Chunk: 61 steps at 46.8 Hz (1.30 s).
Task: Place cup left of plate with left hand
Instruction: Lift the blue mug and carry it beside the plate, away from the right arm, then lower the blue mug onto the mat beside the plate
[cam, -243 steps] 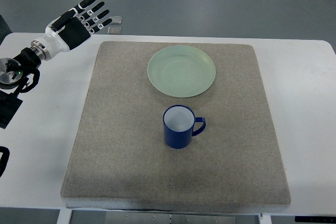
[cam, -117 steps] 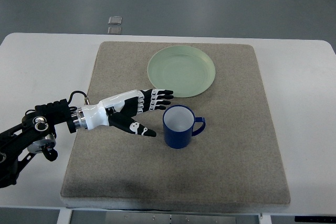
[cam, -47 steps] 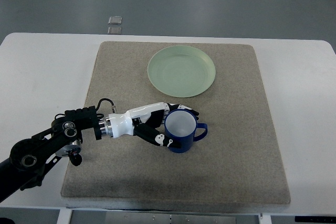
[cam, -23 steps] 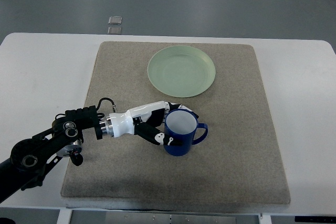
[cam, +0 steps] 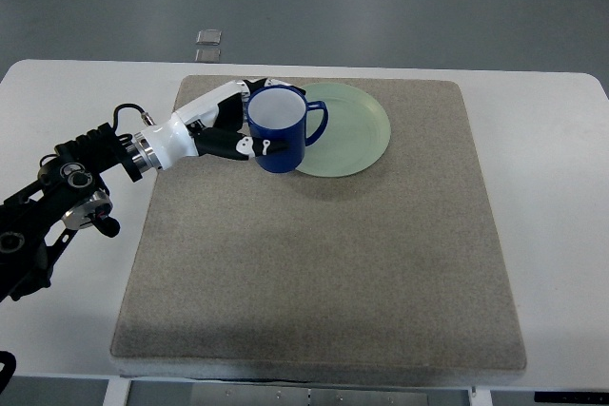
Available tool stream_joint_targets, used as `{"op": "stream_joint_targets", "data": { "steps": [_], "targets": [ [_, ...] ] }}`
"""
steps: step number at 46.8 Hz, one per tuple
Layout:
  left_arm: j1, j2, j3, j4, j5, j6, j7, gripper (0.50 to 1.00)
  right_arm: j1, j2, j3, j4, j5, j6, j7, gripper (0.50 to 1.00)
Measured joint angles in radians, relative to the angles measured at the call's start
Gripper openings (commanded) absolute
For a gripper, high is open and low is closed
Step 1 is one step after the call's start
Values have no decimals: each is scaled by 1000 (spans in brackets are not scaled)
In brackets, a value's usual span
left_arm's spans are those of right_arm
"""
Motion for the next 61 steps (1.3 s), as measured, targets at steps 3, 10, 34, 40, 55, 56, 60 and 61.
{"op": "stream_joint_targets", "data": {
  "steps": [3,10,34,40,55,56,60,61],
  "targets": [
    [-1,25,-19,21,-23,0,0,500,0,0,0,0,0,0,0,932],
    [-6,81,-27,73,-101,2,0,500,0,0,0,0,0,0,0,932],
    [-12,50,-20,317,-151,33,-35,500,0,0,0,0,0,0,0,932],
    [-16,17,-16,351,-148,40,-38,500,0,0,0,0,0,0,0,932],
    [-16,-22,-7,360,-132,92,-38,561,0,0,0,0,0,0,0,932],
    [-16,-22,-6,360,-131,92,-38,561,0,0,0,0,0,0,0,932],
    [-16,-22,3,360,-130,93,-38,572,0,0,0,0,0,0,0,932],
    [-16,-22,6,360,-130,93,-38,574,0,0,0,0,0,0,0,932]
  ]
}}
